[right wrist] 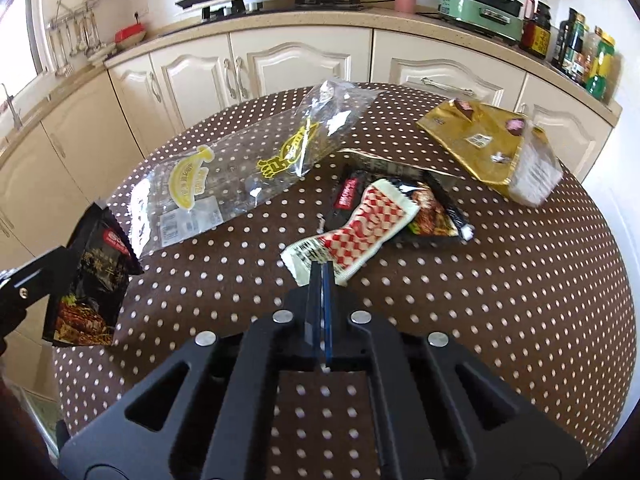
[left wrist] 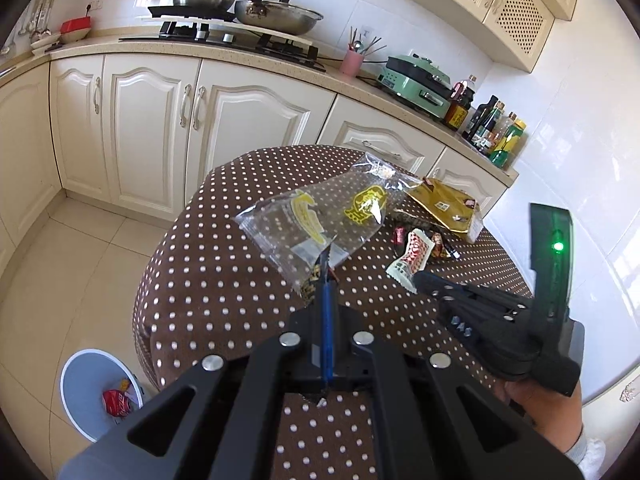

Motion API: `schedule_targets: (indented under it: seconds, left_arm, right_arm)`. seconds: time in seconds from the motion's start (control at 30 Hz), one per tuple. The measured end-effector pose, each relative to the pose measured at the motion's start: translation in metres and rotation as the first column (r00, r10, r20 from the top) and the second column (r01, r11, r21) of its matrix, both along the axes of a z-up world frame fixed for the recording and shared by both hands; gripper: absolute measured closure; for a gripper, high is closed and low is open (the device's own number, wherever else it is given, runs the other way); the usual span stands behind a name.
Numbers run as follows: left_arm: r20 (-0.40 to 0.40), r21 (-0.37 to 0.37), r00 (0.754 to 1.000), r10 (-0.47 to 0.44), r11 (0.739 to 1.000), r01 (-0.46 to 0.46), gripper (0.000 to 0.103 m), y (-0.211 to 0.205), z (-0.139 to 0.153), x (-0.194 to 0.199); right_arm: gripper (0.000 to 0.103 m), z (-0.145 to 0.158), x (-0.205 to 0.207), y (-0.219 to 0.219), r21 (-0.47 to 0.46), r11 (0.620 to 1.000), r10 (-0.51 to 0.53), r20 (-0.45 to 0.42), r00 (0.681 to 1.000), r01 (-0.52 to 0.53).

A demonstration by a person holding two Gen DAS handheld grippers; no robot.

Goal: Collect trash

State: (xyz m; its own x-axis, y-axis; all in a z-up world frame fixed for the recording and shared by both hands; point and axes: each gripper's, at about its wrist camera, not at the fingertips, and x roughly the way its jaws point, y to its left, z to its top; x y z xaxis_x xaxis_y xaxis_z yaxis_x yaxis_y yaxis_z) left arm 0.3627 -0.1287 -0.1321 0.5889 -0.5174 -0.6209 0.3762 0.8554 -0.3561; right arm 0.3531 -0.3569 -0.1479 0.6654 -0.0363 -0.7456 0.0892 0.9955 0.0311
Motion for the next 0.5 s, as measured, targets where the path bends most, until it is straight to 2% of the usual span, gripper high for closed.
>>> schedule_targets:
  seconds: [0.13, 0.2, 0.27, 0.3, 0.37, 0.5]
  left_arm:
    - [-0.008, -0.013, 1.0, -0.007, 1.0, 0.007, 0.103, 0.003, 0.0, -0.008]
    - [-0.008, -0.012, 1.0, 0.005, 1.0, -0.005, 0.103, 0.003, 0.0, -0.01]
    - [-0.002, -0.003, 1.0, 0.015, 1.0, -0.015, 0.103, 0.003, 0.001, -0.012]
    - [0.0, 0.0, 1.0, 0.021, 1.0, -0.021, 0.103, 0.003, 0.0, -0.012]
    - [0.011, 0.016, 0.999, 0.037, 0.999, -0.037, 0.103, 0.002, 0.001, -0.011]
    - [0.024, 0.017, 0.998, 0.062, 0.998, -0.062, 0.103, 0.004, 0.002, -0.004]
  right_arm:
    - [0.102, 0.005, -0.018, -0.006, 0.046, 0.999, 0.002, 0.025, 1.0, -0.003]
    - [0.101, 0.01, -0.022, -0.011, 0.07, 0.997, -0.037, 0.066, 0.997, 0.033]
    - [0.096, 0.011, -0.019, -0.016, 0.101, 0.991, -0.09, 0.061, 0.994, 0.083]
    - [0.09, 0.01, -0.014, -0.017, 0.127, 0.987, -0.108, 0.041, 0.993, 0.102]
    - [0.033, 0.007, -0.007, -0.016, 0.126, 0.982, -0.147, 0.027, 0.989, 0.143]
    - [0.033, 0.002, 0.007, -0.011, 0.14, 0.973, -0.189, 0.019, 0.982, 0.184]
